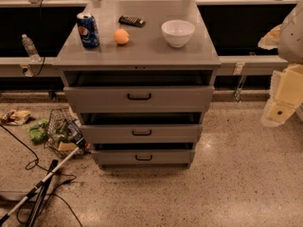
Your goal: Move white bowl near pepsi can
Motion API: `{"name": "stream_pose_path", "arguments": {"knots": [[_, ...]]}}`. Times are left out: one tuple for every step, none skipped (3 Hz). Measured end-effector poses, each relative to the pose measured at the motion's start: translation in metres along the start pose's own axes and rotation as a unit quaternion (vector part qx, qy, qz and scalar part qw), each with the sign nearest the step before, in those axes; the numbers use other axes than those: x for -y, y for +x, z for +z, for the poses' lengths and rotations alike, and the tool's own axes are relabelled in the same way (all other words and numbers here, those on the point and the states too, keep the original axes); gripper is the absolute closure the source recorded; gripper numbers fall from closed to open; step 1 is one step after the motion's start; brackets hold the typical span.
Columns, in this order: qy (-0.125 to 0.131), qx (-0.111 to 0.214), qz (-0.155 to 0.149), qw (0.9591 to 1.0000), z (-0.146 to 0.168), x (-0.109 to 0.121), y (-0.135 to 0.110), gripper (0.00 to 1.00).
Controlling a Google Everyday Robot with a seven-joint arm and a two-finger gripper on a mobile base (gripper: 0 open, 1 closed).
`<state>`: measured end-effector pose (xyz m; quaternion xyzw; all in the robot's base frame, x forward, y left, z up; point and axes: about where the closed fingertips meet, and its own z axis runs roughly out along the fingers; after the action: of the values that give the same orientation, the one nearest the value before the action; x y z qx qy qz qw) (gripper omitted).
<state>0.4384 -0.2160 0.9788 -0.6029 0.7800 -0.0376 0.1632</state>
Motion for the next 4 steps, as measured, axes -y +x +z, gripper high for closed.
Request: {"name": "stream_pose_path", "arguments": {"knots": [[0.0,0.0,0.0,1.0,0.0,0.0,0.0,0.0],[0.018,0.059,0.038,0.9974,0.012,0.029,-0.002,0.0],[0.041,0.177,0.107,0.9775,0.046,0.098,-0.012,0.0],[0.075,0.273,0.165,0.9449,0.072,0.185,-0.035,0.0]]}}
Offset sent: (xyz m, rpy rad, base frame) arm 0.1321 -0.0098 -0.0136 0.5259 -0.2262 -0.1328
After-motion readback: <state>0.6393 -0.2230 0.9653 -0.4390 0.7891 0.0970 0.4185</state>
